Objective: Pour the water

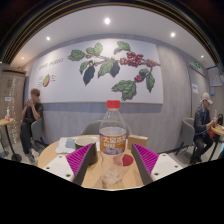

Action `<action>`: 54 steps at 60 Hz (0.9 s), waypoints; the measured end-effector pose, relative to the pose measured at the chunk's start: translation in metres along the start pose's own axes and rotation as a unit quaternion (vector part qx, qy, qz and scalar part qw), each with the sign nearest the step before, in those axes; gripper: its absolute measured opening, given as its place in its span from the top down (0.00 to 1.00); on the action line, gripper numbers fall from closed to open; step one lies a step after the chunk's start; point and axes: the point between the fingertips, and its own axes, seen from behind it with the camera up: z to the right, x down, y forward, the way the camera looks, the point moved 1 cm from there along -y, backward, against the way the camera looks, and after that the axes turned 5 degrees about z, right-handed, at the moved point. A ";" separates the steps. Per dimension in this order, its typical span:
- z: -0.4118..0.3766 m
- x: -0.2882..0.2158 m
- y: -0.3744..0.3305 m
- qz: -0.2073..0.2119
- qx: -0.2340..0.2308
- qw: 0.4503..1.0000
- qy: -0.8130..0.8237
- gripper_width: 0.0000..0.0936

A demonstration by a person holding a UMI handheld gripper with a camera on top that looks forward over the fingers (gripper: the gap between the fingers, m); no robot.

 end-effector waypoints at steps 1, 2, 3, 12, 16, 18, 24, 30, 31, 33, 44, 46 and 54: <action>0.000 -0.001 0.004 -0.003 -0.001 1.000 0.000 0.12; 0.000 -0.001 0.009 -0.005 -0.002 1.000 0.000 0.12; -0.001 -0.002 0.013 -0.006 -0.004 1.000 0.001 0.12; 0.008 0.002 0.059 0.010 -0.007 1.000 0.009 0.14; 0.006 0.000 0.065 0.025 -0.021 0.999 0.015 0.48; 0.007 -0.004 0.064 0.041 -0.017 0.999 0.015 0.51; 0.001 -0.001 0.062 0.059 -0.030 0.998 0.005 0.62; 0.000 -0.003 0.066 0.058 -0.032 0.998 0.005 0.66; -0.002 -0.002 0.064 0.058 -0.035 0.998 0.000 0.66; -0.004 -0.001 0.063 0.056 -0.043 0.997 -0.013 0.66; 0.027 -0.040 0.098 0.079 0.006 0.967 -0.244 0.66; 0.036 -0.063 0.103 0.078 0.016 0.945 -0.316 0.66; 0.028 -0.101 0.134 0.080 0.017 0.797 -0.598 0.66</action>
